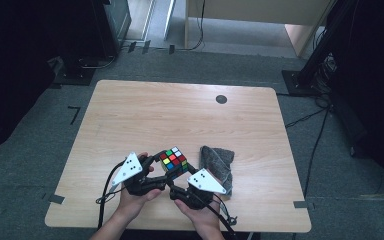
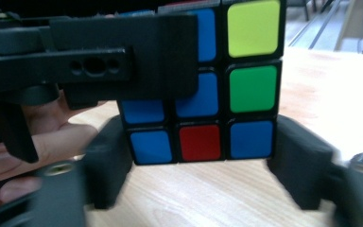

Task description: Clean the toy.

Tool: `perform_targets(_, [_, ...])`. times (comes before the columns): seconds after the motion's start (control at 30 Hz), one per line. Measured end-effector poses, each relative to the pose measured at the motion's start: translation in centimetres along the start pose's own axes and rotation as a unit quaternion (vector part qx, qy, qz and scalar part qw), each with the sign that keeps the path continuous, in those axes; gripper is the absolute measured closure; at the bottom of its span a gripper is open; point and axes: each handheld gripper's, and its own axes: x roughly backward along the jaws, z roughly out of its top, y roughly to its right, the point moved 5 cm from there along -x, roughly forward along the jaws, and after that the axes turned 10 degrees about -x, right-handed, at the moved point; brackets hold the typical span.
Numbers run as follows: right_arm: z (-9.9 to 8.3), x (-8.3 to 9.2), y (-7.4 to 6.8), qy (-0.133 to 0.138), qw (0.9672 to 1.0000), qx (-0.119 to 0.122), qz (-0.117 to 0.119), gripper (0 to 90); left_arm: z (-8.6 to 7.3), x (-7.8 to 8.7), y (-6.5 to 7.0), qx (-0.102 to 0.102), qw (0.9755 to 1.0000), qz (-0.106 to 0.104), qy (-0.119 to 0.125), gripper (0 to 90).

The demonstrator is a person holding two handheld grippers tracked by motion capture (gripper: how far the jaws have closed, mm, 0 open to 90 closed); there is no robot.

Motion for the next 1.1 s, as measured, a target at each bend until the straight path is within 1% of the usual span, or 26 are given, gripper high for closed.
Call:
perform_targets(0.1, [0.0,0.1,-0.1,0.001,0.9999,0.014,-0.008,33.9,-0.1,0.0,-0.1,0.005,1.0000,-0.004,-0.003,34.2])
perform_targets(0.17, [0.0,0.1,-0.1,0.001,0.9999,0.014,-0.008,34.2,-0.1,0.0,-0.2,0.008,0.9999,-0.007,-0.003,34.1])
perform_targets(0.27, [0.0,0.2,-0.1,0.000,0.9998,0.017,-0.008,34.5,-0.1,0.1,-0.3,0.018,0.9997,-0.014,-0.001,34.0])
perform_targets(0.37, [0.1,0.3,-0.1,-0.001,0.9998,0.021,-0.008,34.5,-0.1,0.1,-0.4,0.022,0.9996,-0.019,-0.001,33.7])
perform_targets(0.4, [0.1,0.3,-0.1,-0.002,0.9997,0.022,-0.008,34.5,0.0,0.1,-0.5,0.022,0.9996,-0.018,-0.001,33.5])
perform_targets(0.43, [0.1,0.3,-0.1,-0.003,0.9997,0.022,-0.007,34.6,0.0,0.1,-0.5,0.021,0.9997,-0.012,0.001,32.2])
perform_targets(0.47, [0.1,0.3,0.0,-0.006,0.9997,0.022,-0.008,34.6,0.1,0.2,-0.7,0.022,0.9997,-0.008,0.004,28.7])
perform_targets(0.53, [0.1,0.3,0.4,-0.014,0.9996,0.017,-0.016,34.6,0.5,0.5,-1.1,0.027,0.9996,-0.009,0.010,22.1])
perform_targets(0.6, [0.1,0.2,1.1,-0.021,0.9996,0.007,-0.020,34.6,0.9,0.9,-1.6,0.026,0.9995,-0.006,0.016,18.8])
perform_targets(0.67, [0.3,0.3,1.7,-0.032,0.9993,0.001,-0.022,34.6,1.2,1.4,-2.2,0.025,0.9994,-0.007,0.023,17.7])
perform_targets(0.73, [0.6,0.5,2.5,-0.039,0.9989,0.000,-0.026,34.6,1.2,1.9,-2.9,0.024,0.9993,-0.006,0.027,17.5])
perform_targets(0.77, [0.8,0.6,2.8,-0.043,0.9987,-0.001,-0.028,34.6,1.2,2.2,-3.3,0.022,0.9994,-0.006,0.026,17.5])
perform_targets(0.87, [1.6,1.0,3.7,-0.050,0.9984,-0.004,-0.027,34.6,0.7,2.5,-4.2,-0.001,0.9999,0.004,0.015,17.6])
perform_targets(0.93, [2.1,1.4,4.0,-0.060,0.9980,-0.002,-0.021,34.6,0.2,2.6,-4.4,-0.035,0.9992,0.017,0.000,17.7])
perform_targets(0.97, [2.4,1.5,4.1,-0.061,0.9979,0.000,-0.019,34.6,-0.1,2.6,-4.4,-0.053,0.9983,0.022,-0.010,17.7])
perform_targets(1.03, [3.0,1.9,4.1,-0.065,0.9978,0.004,-0.012,34.6,-0.5,2.5,-4.2,-0.091,0.9951,0.029,-0.025,17.8])
perform_targets(1.1, [3.5,2.3,4.1,-0.067,0.9977,0.002,-0.003,34.6,-0.9,2.1,-3.8,-0.128,0.9900,0.038,-0.045,17.5])
